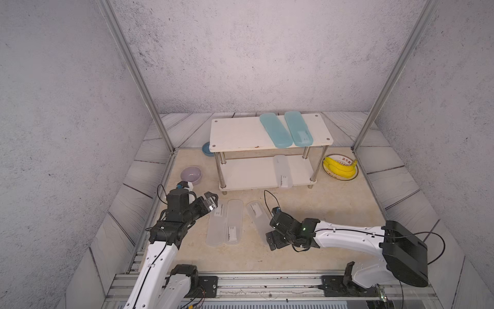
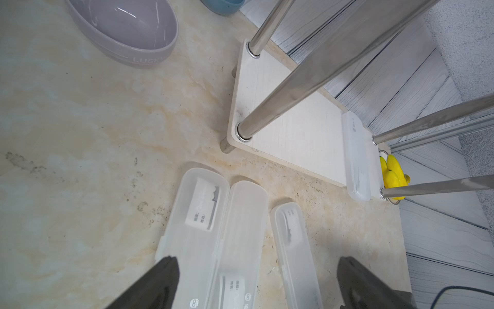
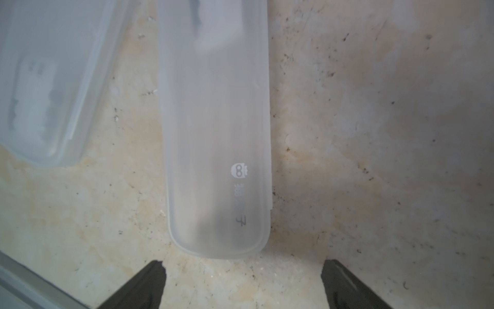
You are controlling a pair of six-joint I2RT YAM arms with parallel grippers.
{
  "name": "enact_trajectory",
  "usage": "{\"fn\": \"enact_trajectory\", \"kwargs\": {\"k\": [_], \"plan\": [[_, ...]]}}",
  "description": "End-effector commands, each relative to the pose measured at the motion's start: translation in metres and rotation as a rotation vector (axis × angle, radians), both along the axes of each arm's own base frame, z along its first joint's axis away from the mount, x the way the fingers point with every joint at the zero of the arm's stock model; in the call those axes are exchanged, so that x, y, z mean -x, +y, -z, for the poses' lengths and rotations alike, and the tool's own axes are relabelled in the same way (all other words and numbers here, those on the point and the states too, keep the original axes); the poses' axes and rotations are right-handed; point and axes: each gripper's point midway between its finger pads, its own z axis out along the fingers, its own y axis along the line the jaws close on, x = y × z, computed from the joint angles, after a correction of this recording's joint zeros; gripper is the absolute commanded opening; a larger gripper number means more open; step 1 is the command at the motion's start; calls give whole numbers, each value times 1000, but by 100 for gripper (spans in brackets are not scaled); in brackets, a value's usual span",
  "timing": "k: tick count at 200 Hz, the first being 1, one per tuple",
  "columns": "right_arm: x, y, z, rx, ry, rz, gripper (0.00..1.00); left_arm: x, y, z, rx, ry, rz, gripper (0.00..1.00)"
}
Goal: Place the pencil cases on the shelf according to color
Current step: Move the pencil case to the center of the board, then pick up the pencil case from the center of the board.
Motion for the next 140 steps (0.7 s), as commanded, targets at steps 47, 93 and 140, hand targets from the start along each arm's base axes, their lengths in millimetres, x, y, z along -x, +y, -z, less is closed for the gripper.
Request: {"fn": "enact_trajectory", "kwargs": {"k": [47, 93, 140], "plan": [[-2, 28, 8, -16, 16, -92, 96, 5, 0, -12, -10, -52, 21, 99], [-4, 32, 20, 40, 40, -109, 94, 5, -1, -25, 0, -96, 19, 99], [-1, 22, 38, 101, 70, -82, 92, 6, -3, -28, 0, -101, 33, 99]]}}
